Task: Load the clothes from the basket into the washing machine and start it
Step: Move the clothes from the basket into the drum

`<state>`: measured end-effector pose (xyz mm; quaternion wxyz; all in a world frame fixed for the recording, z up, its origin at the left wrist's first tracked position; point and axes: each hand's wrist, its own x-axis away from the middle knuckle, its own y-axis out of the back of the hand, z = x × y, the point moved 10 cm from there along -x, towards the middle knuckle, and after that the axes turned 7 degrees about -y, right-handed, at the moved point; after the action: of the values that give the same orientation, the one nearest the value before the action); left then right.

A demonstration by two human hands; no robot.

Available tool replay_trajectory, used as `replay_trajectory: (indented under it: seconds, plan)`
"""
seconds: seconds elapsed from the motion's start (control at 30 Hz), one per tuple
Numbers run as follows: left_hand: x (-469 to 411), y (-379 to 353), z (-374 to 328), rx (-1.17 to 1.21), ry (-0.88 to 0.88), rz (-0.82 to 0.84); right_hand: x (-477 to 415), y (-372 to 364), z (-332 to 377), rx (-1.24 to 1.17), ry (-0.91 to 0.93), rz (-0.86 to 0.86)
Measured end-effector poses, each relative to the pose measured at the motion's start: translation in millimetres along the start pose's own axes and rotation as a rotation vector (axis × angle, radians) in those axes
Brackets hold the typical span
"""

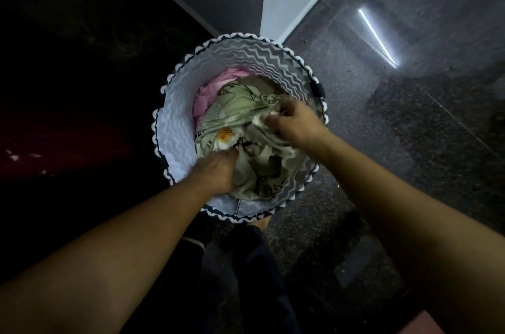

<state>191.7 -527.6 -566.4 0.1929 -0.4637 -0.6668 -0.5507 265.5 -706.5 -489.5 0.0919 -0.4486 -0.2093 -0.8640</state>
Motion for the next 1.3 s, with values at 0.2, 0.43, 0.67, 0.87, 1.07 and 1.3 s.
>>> replay_trajectory:
  seconds: [0.2,0.43,0.67,0.87,1.07,1.3]
  plan:
    - [-0.9,-10.4,28.6,0.071,0.136,0.001,1.8,-40.1,-19.7,0.851,0.175,-0.008]
    - [33.4,39.6,3.9,1.476,0.148,-0.257,30.8,-64.7,-17.8,1.113,0.274,-0.069]
    - [92.0,117.1,-32.3,1.718,-0.050,-0.350,59.4,-23.3,30.9,0.921,0.366,-0.306]
    - [113.9,170.8,-16.0,1.501,-0.102,-0.444,97.4,2.7,61.9,0.150,0.403,-0.145]
    - [107.7,160.7,-12.5,0.997,-0.203,-0.292,134.5,34.1,89.3,-0.692,0.224,-0.206]
    - [108.6,185.3,-29.4,0.459,-0.163,-0.635,147.6,13.1,127.0,-1.112,0.273,0.146]
